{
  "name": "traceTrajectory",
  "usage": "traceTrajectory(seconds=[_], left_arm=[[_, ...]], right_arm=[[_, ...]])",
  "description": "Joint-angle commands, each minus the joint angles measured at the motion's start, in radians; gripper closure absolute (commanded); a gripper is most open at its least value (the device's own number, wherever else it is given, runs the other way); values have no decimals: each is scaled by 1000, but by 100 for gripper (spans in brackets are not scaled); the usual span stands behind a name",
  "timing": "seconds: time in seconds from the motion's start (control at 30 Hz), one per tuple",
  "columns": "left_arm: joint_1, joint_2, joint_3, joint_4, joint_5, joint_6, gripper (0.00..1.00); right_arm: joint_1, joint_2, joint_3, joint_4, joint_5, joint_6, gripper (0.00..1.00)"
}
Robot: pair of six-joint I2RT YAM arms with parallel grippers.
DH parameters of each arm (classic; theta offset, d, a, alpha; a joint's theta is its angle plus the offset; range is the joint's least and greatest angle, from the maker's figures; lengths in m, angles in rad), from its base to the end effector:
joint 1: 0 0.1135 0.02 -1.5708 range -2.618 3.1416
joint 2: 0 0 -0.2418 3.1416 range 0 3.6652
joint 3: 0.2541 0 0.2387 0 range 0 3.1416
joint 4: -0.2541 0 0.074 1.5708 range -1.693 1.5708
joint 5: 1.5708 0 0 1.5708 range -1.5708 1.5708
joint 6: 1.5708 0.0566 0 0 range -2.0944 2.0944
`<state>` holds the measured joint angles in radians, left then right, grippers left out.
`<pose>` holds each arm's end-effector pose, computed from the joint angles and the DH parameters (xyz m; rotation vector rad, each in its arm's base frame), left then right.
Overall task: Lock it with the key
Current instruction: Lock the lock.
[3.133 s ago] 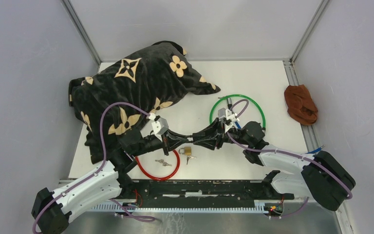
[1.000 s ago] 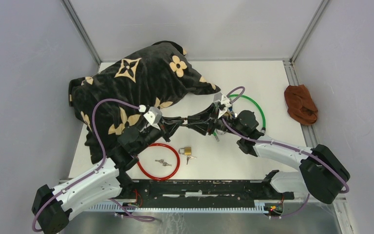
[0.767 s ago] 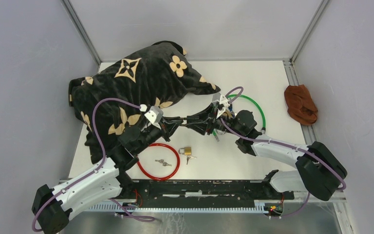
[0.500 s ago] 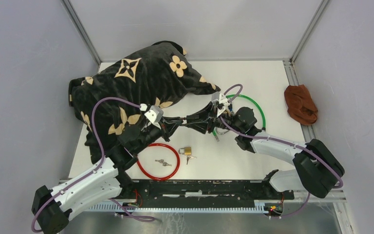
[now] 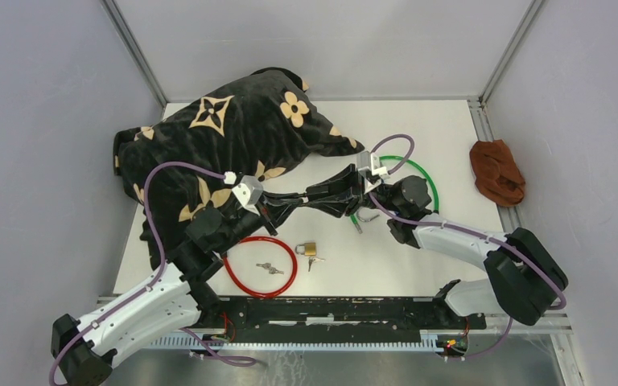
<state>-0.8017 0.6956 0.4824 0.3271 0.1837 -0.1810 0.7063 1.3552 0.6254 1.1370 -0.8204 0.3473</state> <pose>0.1328 -0.1521 0.2930 0.6138 1.3998 -0.9275 0.1891 0.2157 0.2850 -0.9881 1.0320 1.3590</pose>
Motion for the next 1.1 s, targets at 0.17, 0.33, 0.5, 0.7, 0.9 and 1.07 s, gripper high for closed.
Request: traceTrajectory(seconds=[0.17,0.33,0.5,0.7,0.9,1.07], left_arm=[[-120,53,110,151,485,-106,98],[-17,-3,144,95,462,-50,98],[62,-31,147,82,480,-39,98],[64,-19,173,66,503,2,98],[76,-23,195,75,504,49,98],[101,-18,211,102,436,-31,98]], right_arm=[[127,88,83,-126,-37,-149,100],[63,22,19,-268,-33,-234,100],[60,-10,37,-394,-10,-306,100],[74,1,40,-350,12,-281,100],[76,29,26,-384,27,-320,100],[87,94,-3,-240,16,-231,100]])
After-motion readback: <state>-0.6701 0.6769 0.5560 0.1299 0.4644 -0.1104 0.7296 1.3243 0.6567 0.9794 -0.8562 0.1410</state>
